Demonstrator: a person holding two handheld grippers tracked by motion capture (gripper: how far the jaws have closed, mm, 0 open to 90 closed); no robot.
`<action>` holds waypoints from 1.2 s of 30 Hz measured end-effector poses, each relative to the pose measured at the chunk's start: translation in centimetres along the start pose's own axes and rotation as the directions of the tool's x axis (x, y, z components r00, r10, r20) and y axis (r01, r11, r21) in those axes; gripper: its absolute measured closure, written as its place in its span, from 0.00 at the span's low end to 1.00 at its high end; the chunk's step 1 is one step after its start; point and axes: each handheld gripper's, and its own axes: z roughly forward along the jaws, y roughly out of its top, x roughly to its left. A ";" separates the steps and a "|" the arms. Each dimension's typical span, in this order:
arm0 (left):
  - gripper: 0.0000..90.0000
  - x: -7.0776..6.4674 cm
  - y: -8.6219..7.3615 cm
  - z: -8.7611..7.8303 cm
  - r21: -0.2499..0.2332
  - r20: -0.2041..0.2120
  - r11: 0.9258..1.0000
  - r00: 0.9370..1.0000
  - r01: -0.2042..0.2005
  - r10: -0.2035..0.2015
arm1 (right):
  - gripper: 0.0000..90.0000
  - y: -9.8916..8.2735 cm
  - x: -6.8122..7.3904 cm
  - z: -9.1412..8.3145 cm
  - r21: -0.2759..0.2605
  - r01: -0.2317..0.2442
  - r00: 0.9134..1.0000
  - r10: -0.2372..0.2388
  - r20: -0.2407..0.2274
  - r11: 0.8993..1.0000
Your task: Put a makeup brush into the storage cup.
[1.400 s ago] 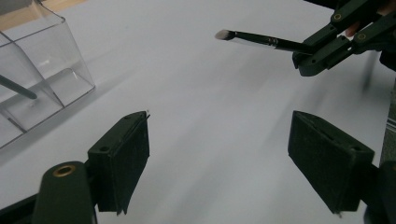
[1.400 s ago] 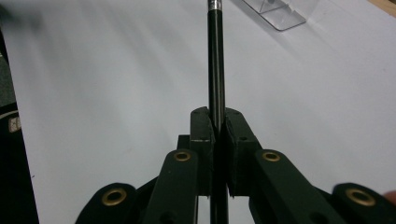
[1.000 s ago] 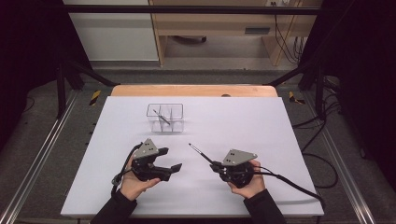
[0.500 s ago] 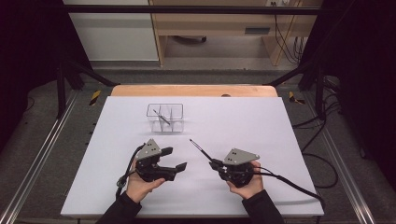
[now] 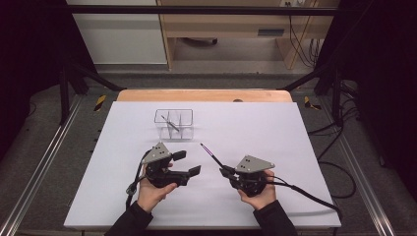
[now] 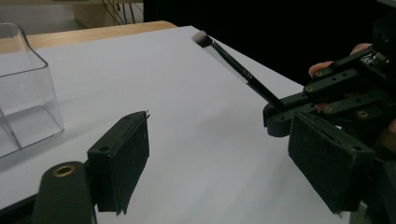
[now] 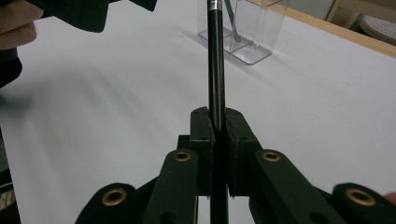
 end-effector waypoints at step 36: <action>0.23 -1.0 1.8 2.0 -0.108 0.039 0.993 0.998 0.046 -0.042 | 0.94 0.8 0.1 -0.1 -0.084 -0.040 0.999 0.041 0.007 0.996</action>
